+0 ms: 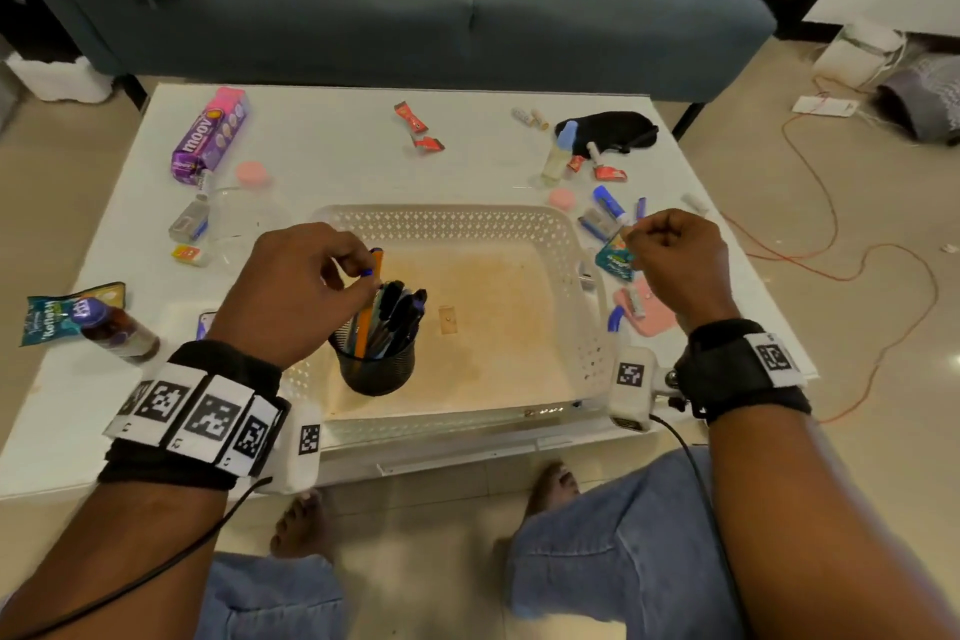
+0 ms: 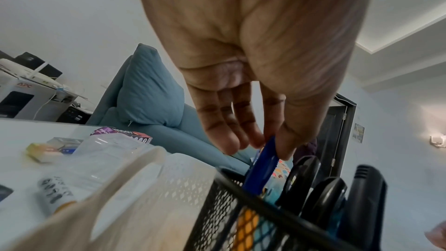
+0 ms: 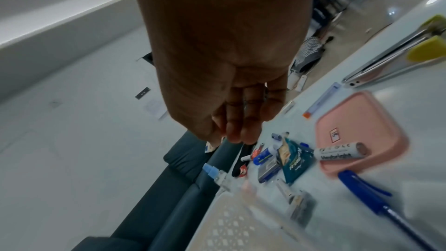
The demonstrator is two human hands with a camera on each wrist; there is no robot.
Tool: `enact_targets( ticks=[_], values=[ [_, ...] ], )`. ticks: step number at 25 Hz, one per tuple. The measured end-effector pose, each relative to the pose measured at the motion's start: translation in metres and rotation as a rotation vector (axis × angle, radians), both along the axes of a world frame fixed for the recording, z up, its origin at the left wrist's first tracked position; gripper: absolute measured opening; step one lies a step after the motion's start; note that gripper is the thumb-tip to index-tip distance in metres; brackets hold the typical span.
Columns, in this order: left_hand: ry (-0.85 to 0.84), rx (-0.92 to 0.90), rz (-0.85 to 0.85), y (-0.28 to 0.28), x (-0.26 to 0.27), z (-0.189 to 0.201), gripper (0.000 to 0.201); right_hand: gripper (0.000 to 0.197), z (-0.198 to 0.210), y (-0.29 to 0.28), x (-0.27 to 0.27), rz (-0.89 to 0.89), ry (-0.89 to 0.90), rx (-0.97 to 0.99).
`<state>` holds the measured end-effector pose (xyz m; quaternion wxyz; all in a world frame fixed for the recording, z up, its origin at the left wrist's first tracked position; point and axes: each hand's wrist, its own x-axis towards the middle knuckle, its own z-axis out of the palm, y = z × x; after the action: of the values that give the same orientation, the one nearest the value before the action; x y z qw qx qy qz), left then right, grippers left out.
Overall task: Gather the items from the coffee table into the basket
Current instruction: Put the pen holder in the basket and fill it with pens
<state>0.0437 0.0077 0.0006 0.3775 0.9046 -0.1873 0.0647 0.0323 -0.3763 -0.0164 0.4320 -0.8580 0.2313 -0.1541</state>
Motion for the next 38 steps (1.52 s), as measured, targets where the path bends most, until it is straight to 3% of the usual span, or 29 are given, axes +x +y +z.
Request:
enact_targets(
  ticks=[3,8,15,19,21,25,27,31,35,38],
  values=[
    [0.013,0.047,0.017,-0.002,-0.002,0.000,0.015,0.013,-0.019,-0.020,-0.001,-0.066,0.219,-0.087],
    [0.015,-0.049,0.045,-0.003,-0.003,0.002,0.023,0.045,-0.044,-0.017,-0.001,0.057,0.671,-0.327],
    [0.014,-0.071,0.056,-0.003,0.000,0.001,0.015,0.029,-0.047,-0.001,-0.003,0.033,0.765,-0.218],
    [0.035,-0.097,0.051,-0.002,0.000,0.001,0.012,0.033,-0.037,0.002,-0.004,0.022,0.723,-0.254],
    [0.029,-0.116,0.048,0.000,0.000,0.001,0.014,0.037,-0.021,0.002,-0.003,-0.013,0.611,-0.324],
    [-0.006,-0.133,0.074,0.000,0.000,0.002,0.016,0.043,0.024,0.023,-0.006,-0.117,0.168,0.172],
    [-0.026,-0.158,0.077,0.001,0.000,0.005,0.017,0.044,0.047,0.040,-0.006,-0.043,0.012,0.254],
    [-0.044,-0.181,0.076,0.001,0.001,0.008,0.018,0.038,0.075,0.081,-0.007,0.168,-0.213,0.121],
    [0.063,-0.296,0.107,-0.002,0.001,0.018,0.019,0.034,0.067,0.141,-0.019,0.533,-0.139,0.224],
    [0.115,-0.356,0.070,-0.003,0.001,0.025,0.025,0.033,0.053,0.176,-0.026,0.621,-0.115,0.290]
  ],
)
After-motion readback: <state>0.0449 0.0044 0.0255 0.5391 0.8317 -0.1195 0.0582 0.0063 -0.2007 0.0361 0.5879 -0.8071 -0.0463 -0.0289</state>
